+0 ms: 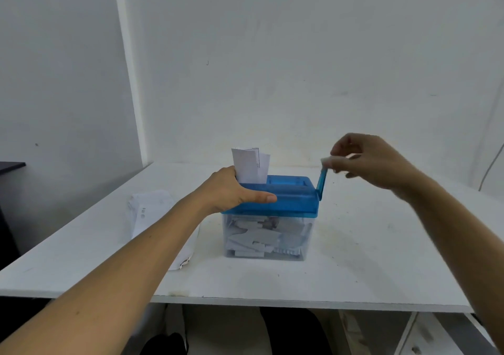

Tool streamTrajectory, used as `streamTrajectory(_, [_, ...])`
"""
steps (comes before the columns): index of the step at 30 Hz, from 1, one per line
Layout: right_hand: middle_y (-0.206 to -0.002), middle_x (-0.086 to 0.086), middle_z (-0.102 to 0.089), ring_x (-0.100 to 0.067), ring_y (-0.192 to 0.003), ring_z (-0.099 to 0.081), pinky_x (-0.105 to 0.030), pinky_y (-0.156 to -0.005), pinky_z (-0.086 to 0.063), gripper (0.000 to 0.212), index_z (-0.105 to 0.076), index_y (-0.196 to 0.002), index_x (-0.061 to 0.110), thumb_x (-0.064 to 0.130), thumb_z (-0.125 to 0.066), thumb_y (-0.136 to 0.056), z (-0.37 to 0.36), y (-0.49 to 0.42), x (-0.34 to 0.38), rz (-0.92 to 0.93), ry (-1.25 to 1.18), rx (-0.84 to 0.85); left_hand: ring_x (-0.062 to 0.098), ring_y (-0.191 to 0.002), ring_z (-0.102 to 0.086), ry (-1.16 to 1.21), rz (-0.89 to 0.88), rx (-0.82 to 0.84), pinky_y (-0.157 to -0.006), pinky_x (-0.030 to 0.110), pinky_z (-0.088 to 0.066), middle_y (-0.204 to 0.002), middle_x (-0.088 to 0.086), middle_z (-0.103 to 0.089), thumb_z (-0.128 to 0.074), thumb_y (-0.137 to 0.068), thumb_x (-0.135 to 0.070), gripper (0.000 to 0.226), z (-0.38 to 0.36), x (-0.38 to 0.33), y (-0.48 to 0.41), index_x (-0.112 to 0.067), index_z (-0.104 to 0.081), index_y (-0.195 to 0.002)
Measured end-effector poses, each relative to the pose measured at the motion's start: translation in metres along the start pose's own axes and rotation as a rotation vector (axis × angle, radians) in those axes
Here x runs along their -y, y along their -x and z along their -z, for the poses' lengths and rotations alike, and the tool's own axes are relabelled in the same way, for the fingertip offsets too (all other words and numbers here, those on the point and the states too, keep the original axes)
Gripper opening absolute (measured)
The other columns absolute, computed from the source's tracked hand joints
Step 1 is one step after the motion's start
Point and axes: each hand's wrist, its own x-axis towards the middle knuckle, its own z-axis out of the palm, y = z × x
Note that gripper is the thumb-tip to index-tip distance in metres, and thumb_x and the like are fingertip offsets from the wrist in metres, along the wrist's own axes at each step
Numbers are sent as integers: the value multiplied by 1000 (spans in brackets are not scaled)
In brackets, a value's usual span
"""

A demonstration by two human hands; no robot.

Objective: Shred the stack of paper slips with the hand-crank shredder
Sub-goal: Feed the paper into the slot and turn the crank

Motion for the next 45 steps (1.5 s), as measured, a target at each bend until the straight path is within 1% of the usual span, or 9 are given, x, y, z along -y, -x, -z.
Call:
streamTrajectory(5, [-97, 4, -71, -20, -89, -70, -33, -71, -61, 6, -68, -90, 17, 23, -71, -92, -54, -30, -38, -42, -147, -224, 10, -102, -60, 38, -9, 0, -85, 27, -50, -114, -10, -63, -79, -44, -71, 96, -1, 2, 0, -30, -57, -128])
streamTrajectory(11, [-98, 3, -71, -10, -88, -66, -31, -78, -59, 19, -68, -101, 20, 14, -50, -103, -109, -4, -75, -87, -145, -352, 14, -103, -62, 38, 8, -16, -89, 35, -56, -114, -7, -65, -79, -35, -81, 107, -2, 6, -2, -28, -57, -125])
streamTrajectory(17, [-100, 17, -58, -9, -92, -61, -14, -78, -49, 20, -52, -108, 28, 16, -64, -97, -123, 42, -85, -91, 63, -110, 14, -102, -60, 15, 15, -50, -83, 32, -54, -114, -7, -64, -77, -40, -79, 102, -3, 4, 0, -27, -56, -125])
streamTrajectory(22, [-84, 17, -65, -9, -73, -63, -23, -69, -55, 7, -57, -91, 28, 31, -58, -98, -89, 71, -63, -54, 334, 97, 10, -97, -61, -9, 8, -31, -74, 26, -51, -108, -11, -66, -78, -44, -76, 88, -2, -1, 3, -31, -61, -118])
streamTrajectory(25, [-83, 14, -67, -8, -75, -64, -25, -68, -54, 9, -51, -102, 34, 35, -58, -96, -63, 80, -41, 9, 467, 125, 12, -99, -63, -39, 20, 26, -86, 32, -54, -107, -11, -69, -82, -43, -72, 78, 3, -6, 0, -35, -64, -109])
streamTrajectory(29, [-80, 11, -73, -8, -70, -66, -31, -68, -55, 32, -42, -105, 33, 22, -69, -91, -36, 75, -16, 25, 203, 92, 13, -104, -61, -78, 42, 43, -98, 39, -52, -113, -11, -66, -83, -35, -74, 97, 5, -7, -4, -33, -61, -120])
streamTrajectory(35, [-101, -5, -71, -18, -79, -69, -34, -73, -56, 20, -59, -105, 16, 18, -73, -90, -33, 34, -20, -8, -354, -102, 13, -106, -57, -94, 13, 24, -89, 29, -46, -112, -15, -61, -82, -45, -67, 86, 5, -9, -1, -34, -61, -121])
streamTrajectory(40, [-108, 1, -63, -14, -87, -64, -29, -71, -54, 27, -55, -121, 23, 18, -65, -97, -71, -2, -26, -29, -506, -342, 16, -112, -55, -89, 12, 3, -94, 32, -48, -126, -11, -56, -82, -41, -72, 92, 4, -3, -1, -38, -59, -124])
streamTrajectory(45, [-95, 5, -63, -14, -80, -56, -21, -61, -50, 6, -62, -101, 13, 14, -57, -98, -100, -22, -41, -107, -564, -399, 15, -118, -51, -75, -10, -4, -98, 32, -46, -131, -11, -53, -79, -43, -71, 96, 3, -2, 0, -35, -58, -129])
